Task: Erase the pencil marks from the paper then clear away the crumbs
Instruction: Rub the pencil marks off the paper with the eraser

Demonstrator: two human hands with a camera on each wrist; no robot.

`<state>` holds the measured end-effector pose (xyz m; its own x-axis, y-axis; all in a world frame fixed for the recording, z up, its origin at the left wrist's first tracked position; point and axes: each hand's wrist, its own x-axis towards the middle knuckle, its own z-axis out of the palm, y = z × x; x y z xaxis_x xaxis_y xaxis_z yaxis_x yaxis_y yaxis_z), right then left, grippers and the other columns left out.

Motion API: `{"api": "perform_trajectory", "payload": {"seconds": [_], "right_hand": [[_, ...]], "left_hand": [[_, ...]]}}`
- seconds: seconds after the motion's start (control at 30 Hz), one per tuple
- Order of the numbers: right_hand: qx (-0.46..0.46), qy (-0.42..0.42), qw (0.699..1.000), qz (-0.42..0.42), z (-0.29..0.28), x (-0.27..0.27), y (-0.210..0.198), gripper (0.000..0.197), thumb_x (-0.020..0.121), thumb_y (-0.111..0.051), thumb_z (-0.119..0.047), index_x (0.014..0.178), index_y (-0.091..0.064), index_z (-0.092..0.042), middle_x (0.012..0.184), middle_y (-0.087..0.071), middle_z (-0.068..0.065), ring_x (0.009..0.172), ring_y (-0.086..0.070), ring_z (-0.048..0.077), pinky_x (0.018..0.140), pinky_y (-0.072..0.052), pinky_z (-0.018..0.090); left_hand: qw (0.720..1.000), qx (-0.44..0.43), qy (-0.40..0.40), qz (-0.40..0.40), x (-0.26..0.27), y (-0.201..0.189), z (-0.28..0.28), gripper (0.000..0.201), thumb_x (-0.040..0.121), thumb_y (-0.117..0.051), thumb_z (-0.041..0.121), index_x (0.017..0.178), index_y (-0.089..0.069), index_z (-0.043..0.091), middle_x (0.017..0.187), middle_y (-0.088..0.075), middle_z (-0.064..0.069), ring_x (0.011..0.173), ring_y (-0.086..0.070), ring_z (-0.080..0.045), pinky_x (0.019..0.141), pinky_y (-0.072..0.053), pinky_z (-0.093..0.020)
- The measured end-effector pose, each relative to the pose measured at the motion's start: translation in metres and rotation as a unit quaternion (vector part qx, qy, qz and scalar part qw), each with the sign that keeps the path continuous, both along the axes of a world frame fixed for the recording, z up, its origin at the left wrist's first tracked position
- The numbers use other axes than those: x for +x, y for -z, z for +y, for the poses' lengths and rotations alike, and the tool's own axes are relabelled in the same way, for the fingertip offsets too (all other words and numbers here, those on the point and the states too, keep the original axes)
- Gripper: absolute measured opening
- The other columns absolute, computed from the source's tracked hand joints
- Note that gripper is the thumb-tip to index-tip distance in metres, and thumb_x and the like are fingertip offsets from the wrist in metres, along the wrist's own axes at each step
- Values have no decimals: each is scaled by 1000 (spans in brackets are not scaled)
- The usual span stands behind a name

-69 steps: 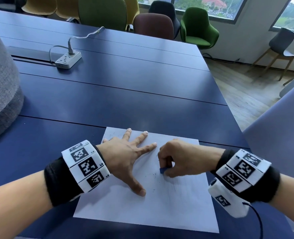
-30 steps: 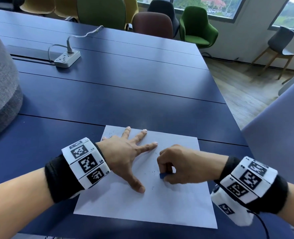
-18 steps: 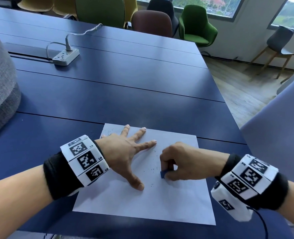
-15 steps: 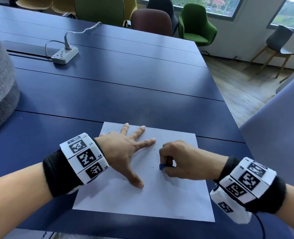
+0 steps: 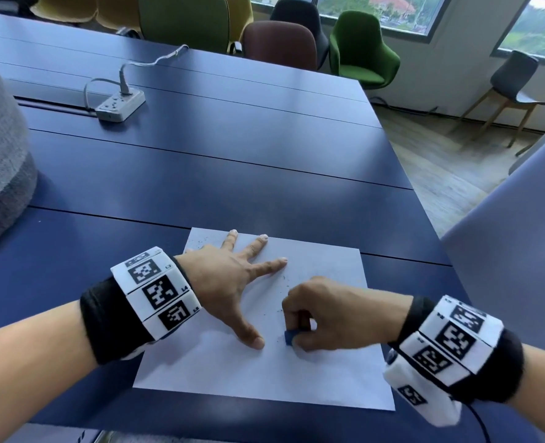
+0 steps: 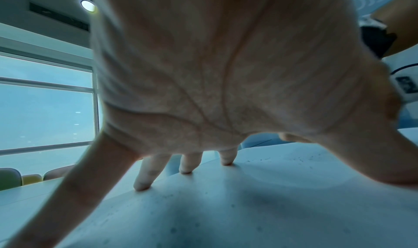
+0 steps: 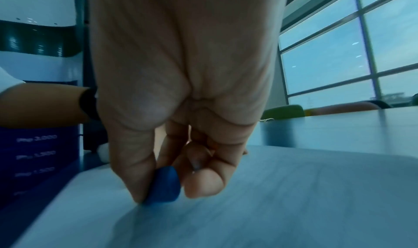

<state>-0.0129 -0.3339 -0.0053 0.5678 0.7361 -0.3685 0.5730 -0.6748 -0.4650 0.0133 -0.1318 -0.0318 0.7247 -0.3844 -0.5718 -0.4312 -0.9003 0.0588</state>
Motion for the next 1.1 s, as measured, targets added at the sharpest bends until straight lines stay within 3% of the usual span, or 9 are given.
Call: {"api": "perform_trajectory", "payload": {"seconds": [0.1,0.27,0.43,0.57,0.67,0.73,0.87,1.0,1.1], "right_hand": [[16,42,998,-49,-5,16,2,3,77,-63,-18,76,-63,-16,74,-65,-4,69,-56,13,69,-52,37],[-11,-23,998,50,-8,-7,-3,4,75,-65,-12,79,-67,-12,76,-65,-2,68,-58,15,65,-51,33],[5,33,999,-2,-14,6,-2,1,75,-64,-12,76,-65,-13,75,-65,-2,68,-58,15,66,-52,34],[-28,-19,996,80,-13,-12,-7,4,76,-66,-11,78,-68,-12,78,-66,0,63,-54,10,56,-45,19],[-19,28,999,-3,-16,7,-4,4,77,-65,-17,79,-67,-15,77,-67,1,70,-58,15,66,-52,33],[-5,42,999,-28,-18,8,-1,3,77,-64,-18,76,-64,-15,75,-65,0,70,-58,16,67,-52,36],[-34,-7,997,71,-15,-8,-6,0,75,-66,-13,75,-65,-13,76,-65,1,61,-53,11,58,-48,27],[-35,29,999,-9,-8,30,-2,6,75,-71,-17,78,-68,-13,68,-62,-6,57,-50,8,55,-43,18],[-21,71,993,-88,-2,65,0,8,78,-69,-19,76,-66,-11,66,-59,-6,55,-49,6,53,-40,19]], "left_hand": [[1000,0,-1,1,0,-2,0,129,48,-66,89,140,22,62,156,33,15,147,22,-34,113,-30,-55],[1000,-1,-3,0,-1,-2,-1,129,48,-66,89,140,21,63,157,32,15,147,22,-34,113,-31,-55],[1000,2,1,-2,-1,-4,-1,129,49,-66,89,141,20,62,157,32,14,147,21,-34,113,-30,-56],[1000,3,-1,0,-2,-6,-3,129,51,-68,87,142,20,61,157,32,14,147,22,-34,112,-32,-53],[1000,2,2,0,-2,-6,-3,129,52,-67,87,142,20,61,157,31,14,147,22,-34,112,-33,-51],[1000,2,1,-1,-2,-5,-3,129,51,-67,87,142,20,61,157,31,14,147,22,-34,112,-34,-51],[1000,6,0,-1,-3,-5,-3,129,51,-68,87,142,21,61,157,32,14,147,21,-34,112,-33,-53],[1000,8,3,2,-2,-5,-2,129,50,-66,89,141,22,61,157,33,14,147,22,-34,112,-32,-55],[1000,8,3,2,-1,-4,-2,129,50,-65,89,141,21,61,157,33,13,147,23,-34,113,-28,-56]]}}
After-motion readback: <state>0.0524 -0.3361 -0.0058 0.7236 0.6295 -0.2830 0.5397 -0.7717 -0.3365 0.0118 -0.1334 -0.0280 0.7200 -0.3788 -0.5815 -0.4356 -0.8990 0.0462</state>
